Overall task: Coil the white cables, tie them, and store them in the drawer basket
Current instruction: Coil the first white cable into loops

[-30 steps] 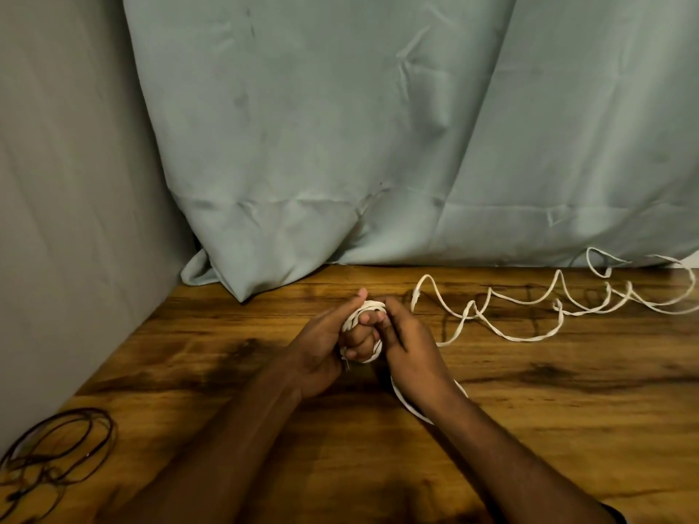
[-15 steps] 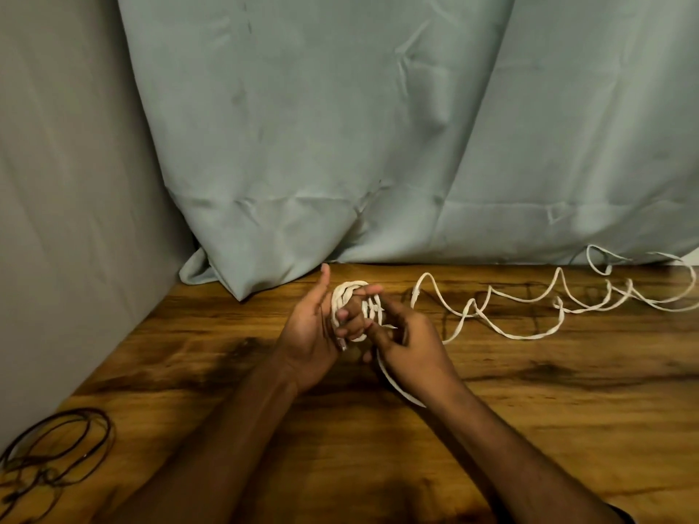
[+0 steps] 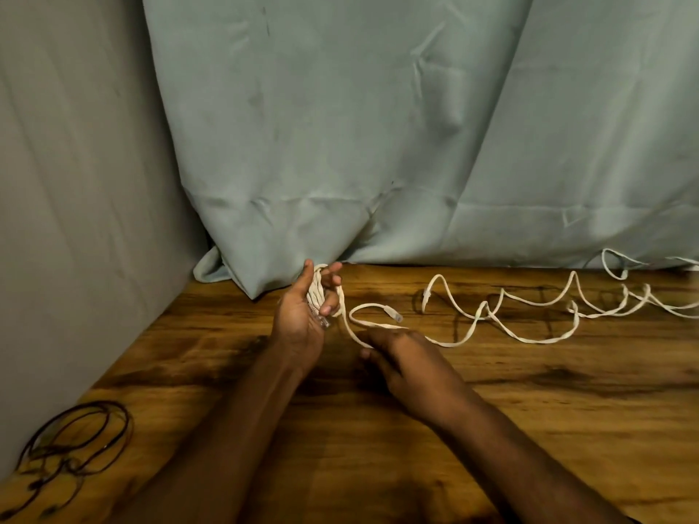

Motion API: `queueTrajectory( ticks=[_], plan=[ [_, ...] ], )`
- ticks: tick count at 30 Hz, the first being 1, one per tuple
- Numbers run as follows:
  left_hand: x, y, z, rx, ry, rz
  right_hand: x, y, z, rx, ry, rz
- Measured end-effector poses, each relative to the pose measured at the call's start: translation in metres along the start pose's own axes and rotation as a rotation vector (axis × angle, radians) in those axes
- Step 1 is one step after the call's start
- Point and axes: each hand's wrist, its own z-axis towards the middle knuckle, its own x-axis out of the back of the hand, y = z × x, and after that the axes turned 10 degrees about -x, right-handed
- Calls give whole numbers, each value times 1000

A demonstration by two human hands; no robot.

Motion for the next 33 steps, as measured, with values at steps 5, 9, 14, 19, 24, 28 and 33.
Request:
queueTrajectory(
  ticks=[5, 9, 14, 19, 24, 28, 33],
  plan=[
    [5, -4, 2, -126, 16, 329, 4, -2, -1, 73, -48, -72],
    [-1, -17, -11, -141, -146, 833, 7, 0, -3, 166, 79, -60],
    [7, -19, -16, -91, -327, 1029, 8, 5, -4, 176, 226, 23],
    [-8, -14, -28, 152, -421, 934, 11, 13, -1, 63, 261, 324],
    [-21, -4, -39, 296, -433, 768, 17, 21, 5, 5, 281, 551],
    [-21, -1, -40, 317, -572, 625, 19, 23, 9, 15, 316, 594],
    [-17, -7, -36, 281, -453, 513, 18, 23, 11, -60, 315, 675]
  ],
)
